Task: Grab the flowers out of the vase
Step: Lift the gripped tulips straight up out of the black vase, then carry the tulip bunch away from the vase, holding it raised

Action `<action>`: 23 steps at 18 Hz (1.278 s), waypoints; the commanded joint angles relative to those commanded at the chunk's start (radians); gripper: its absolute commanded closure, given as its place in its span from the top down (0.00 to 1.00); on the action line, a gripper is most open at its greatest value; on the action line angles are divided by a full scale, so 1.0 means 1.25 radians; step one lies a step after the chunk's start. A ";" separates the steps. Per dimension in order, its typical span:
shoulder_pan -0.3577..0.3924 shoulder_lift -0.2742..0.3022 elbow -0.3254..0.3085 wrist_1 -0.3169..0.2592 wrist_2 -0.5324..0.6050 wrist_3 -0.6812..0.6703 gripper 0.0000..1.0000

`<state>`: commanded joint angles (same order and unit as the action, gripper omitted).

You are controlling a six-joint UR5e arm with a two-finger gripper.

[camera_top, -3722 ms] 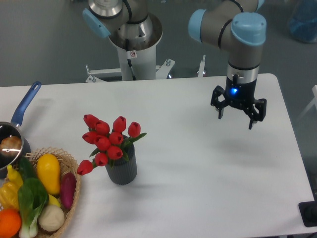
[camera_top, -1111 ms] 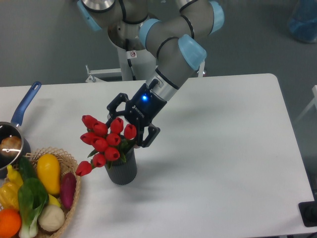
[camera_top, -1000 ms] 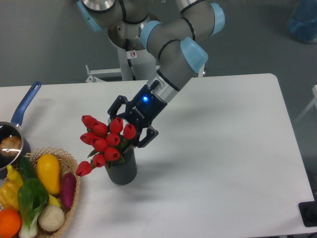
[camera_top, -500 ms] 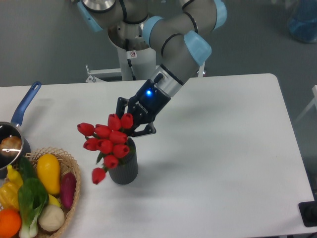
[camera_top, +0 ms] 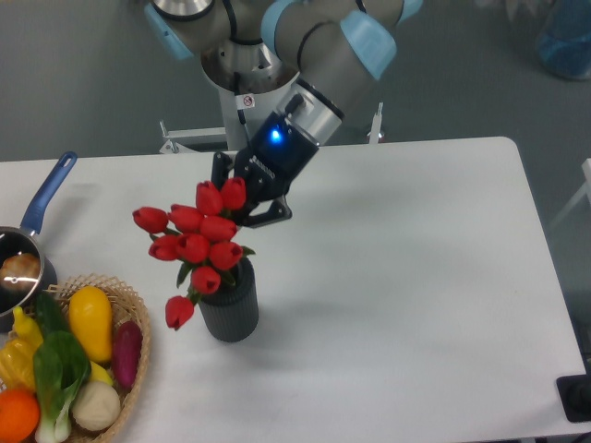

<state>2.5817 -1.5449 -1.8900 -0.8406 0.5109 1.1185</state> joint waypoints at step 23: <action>0.250 -0.026 0.082 -0.007 0.055 0.000 0.00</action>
<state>2.8945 -1.5768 -1.7871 -0.8498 0.5796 1.1182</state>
